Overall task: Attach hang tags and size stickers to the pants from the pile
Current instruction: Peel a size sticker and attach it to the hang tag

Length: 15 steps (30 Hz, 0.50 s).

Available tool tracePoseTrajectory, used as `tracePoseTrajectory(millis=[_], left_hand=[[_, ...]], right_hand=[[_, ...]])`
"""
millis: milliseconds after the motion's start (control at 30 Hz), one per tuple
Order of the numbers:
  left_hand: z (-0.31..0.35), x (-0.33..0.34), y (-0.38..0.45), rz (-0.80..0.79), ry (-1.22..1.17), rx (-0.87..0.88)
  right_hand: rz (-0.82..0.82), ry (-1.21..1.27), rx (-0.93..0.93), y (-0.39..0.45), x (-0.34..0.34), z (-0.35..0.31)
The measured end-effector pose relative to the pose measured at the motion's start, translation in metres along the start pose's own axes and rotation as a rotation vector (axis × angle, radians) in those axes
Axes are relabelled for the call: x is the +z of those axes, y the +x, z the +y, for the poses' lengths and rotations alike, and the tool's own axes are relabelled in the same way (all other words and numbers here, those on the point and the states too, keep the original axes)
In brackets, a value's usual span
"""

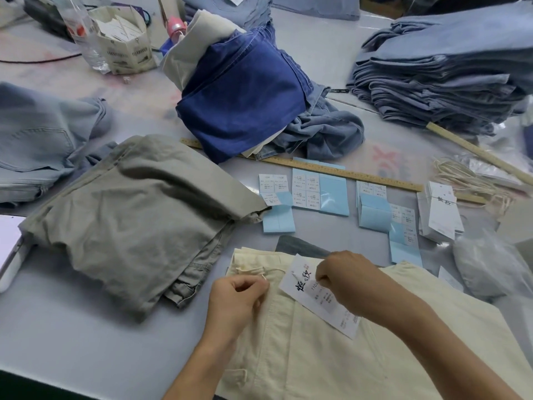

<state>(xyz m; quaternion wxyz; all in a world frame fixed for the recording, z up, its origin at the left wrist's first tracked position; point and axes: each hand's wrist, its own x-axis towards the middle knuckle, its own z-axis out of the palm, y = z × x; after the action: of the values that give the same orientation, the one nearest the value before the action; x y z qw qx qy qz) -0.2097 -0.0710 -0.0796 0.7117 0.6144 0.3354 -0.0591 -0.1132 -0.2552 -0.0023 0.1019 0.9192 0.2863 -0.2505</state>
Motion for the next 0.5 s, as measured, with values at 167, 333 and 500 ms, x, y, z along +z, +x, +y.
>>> tracePoseTrajectory(millis=[167,333,500], left_hand=[[0.006,0.005,-0.005,-0.078,-0.294,-0.193],[0.008,0.008,-0.01,-0.146,-0.403,-0.328],[0.008,0.007,-0.016,-0.172,-0.436,-0.327]], right_hand=[[-0.071,0.694,0.04,-0.004,0.0,0.005],[0.148,1.515,0.206,-0.008,0.022,-0.033],[0.246,1.706,0.236,-0.01,0.036,-0.055]])
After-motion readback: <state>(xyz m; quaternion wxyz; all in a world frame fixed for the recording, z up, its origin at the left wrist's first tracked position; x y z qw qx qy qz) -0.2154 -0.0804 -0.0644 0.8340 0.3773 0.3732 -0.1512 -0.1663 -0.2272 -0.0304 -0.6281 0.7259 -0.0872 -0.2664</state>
